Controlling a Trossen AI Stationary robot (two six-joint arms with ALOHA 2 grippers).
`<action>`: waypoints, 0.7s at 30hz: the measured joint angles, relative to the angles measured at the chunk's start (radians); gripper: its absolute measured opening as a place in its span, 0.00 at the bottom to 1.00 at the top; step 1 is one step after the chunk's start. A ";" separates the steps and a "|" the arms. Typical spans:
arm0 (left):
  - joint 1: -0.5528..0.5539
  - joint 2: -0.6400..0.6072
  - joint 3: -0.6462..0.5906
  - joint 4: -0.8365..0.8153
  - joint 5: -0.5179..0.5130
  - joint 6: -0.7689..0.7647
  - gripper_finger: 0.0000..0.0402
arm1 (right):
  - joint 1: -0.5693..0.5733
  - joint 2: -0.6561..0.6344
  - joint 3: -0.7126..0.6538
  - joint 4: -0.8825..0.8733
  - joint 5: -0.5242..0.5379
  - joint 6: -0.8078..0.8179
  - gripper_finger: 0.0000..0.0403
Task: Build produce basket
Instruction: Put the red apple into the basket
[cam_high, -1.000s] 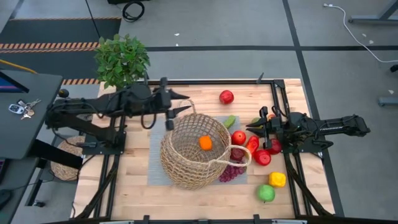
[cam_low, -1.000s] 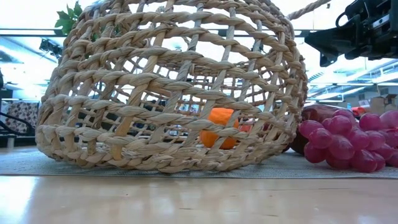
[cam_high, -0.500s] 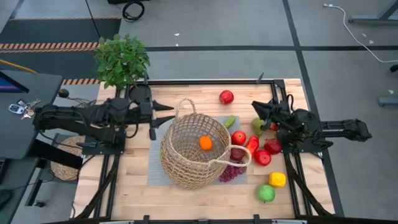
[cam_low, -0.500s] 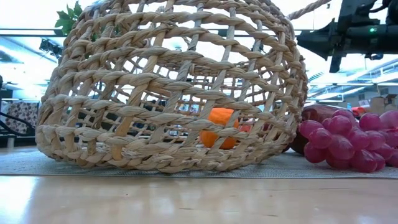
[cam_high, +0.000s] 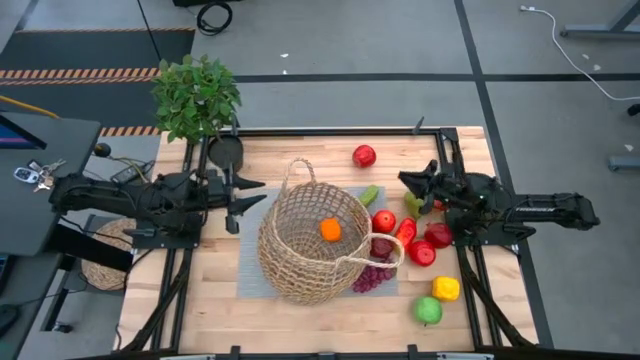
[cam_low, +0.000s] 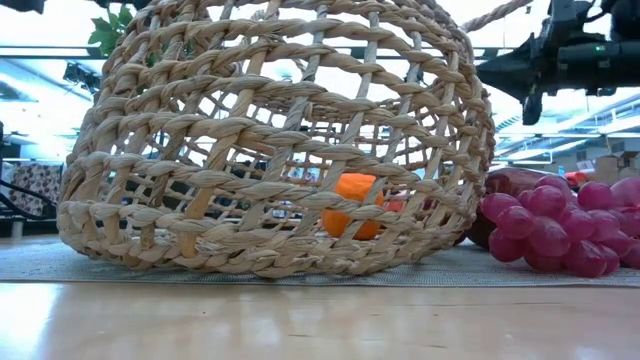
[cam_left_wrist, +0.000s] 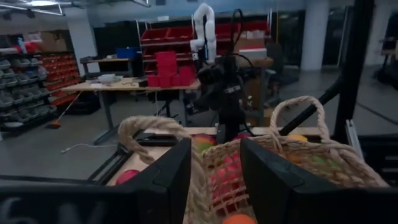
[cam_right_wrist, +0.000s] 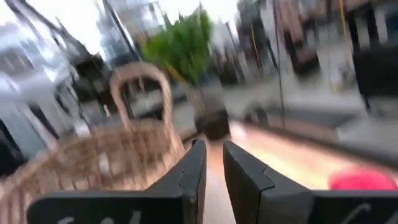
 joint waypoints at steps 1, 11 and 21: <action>-0.001 -0.017 -0.014 0.010 -0.009 -0.002 0.36 | 0.005 0.020 0.038 -0.083 0.000 0.019 0.15; -0.011 -0.213 -0.211 0.170 -0.063 -0.010 0.36 | 0.082 0.283 0.339 -0.555 0.026 0.061 0.19; -0.011 -0.296 -0.386 0.364 -0.084 -0.047 0.36 | 0.024 0.507 0.508 -0.683 0.074 -0.046 0.48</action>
